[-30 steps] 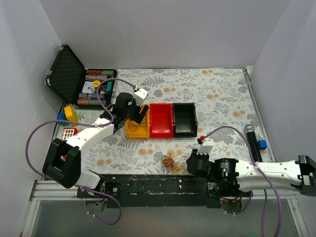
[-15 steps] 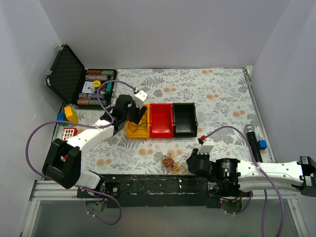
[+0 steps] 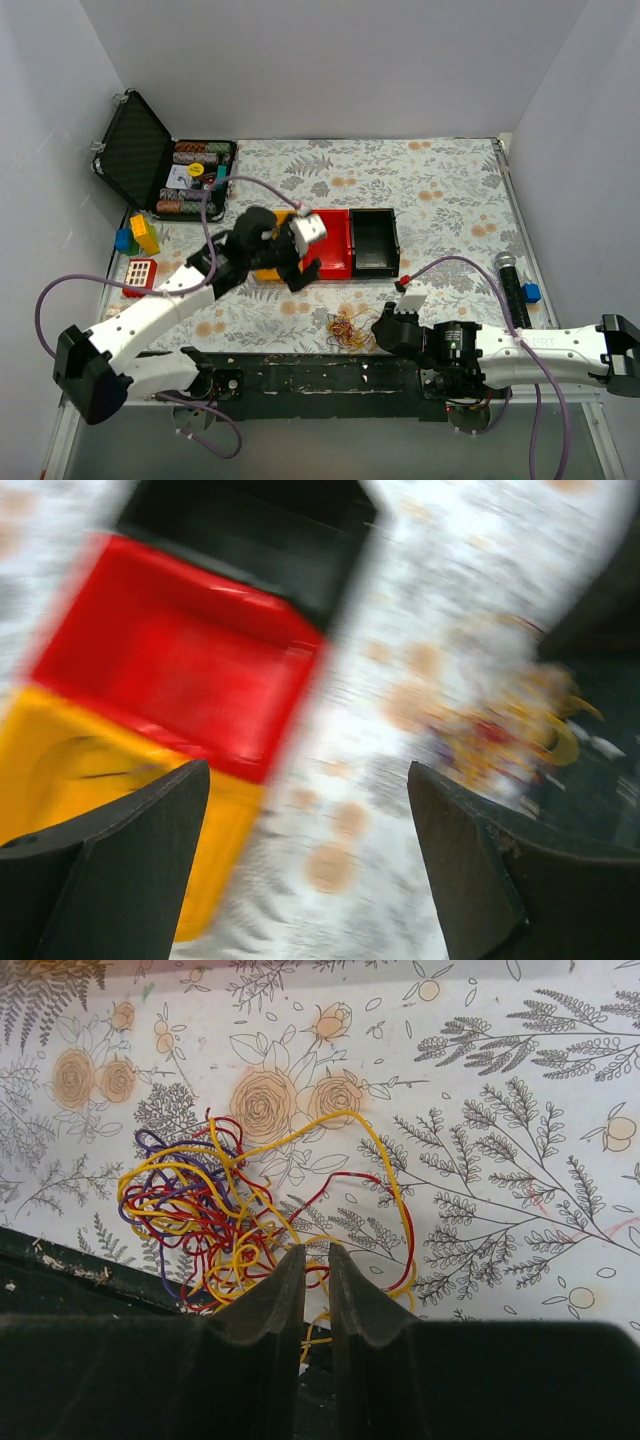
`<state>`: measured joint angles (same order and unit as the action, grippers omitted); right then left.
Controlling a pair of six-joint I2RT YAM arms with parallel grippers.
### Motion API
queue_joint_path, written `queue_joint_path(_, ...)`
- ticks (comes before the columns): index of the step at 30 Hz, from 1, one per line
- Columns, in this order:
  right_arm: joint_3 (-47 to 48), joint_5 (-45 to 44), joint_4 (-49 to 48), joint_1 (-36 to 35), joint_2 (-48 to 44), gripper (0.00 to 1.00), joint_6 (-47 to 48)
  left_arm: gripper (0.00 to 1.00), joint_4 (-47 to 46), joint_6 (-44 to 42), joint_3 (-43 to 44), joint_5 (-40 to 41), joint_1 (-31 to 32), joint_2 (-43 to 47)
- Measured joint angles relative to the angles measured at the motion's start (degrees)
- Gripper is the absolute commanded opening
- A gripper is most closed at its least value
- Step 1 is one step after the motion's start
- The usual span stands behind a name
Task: Untangle the cables
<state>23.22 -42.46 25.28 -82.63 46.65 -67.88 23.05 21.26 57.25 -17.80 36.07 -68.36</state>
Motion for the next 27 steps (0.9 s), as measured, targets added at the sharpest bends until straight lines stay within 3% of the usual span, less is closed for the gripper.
queue_joint_path(4,-0.92,0.9,-1.7,0.0,1.49,0.22,0.07,0.78,2.19,1.44,-9.9,-5.64,11.52,5.53)
queue_joint_path(8,-1.68,1.66,-2.56,0.0,2.12,0.22,-0.07,0.8,3.76,2.25,-13.64,-6.99,14.43,0.28)
queue_joint_path(16,-1.7,2.34,-3.15,0.0,2.45,0.19,-0.55,0.79,1.31,2.78,-8.28,-6.93,18.75,-13.09)
queue_joint_path(22,-3.32,3.1,-4.13,0.0,2.45,0.19,-0.96,0.63,0.68,5.09,-3.3,-6.97,19.76,-17.75)
queue_joint_path(27,-4.48,3.89,-4.92,0.0,2.45,0.18,-0.98,0.61,-0.42,6.67,-2.58,-5.84,21.18,-19.02)
